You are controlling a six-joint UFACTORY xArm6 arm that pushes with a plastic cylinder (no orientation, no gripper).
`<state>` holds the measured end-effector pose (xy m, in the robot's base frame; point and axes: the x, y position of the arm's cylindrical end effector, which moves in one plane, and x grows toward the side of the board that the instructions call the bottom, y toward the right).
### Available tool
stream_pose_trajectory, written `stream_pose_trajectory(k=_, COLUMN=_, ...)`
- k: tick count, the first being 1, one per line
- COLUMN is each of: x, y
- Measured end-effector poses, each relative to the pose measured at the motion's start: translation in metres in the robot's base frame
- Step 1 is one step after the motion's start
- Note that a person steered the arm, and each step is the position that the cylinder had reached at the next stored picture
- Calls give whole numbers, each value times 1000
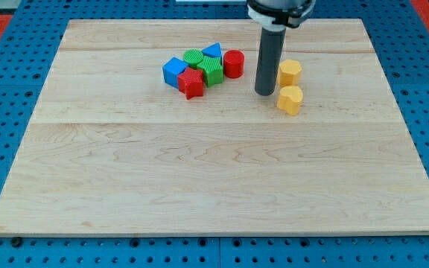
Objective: Seperate the red circle from the group of blocks
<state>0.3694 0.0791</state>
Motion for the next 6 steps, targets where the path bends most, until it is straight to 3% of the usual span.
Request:
stream_pose_trajectory(k=3, x=-57, y=-26)
stream_pose_trajectory(k=5, x=-63, y=-146)
stream_pose_trajectory(k=6, x=-81, y=-176)
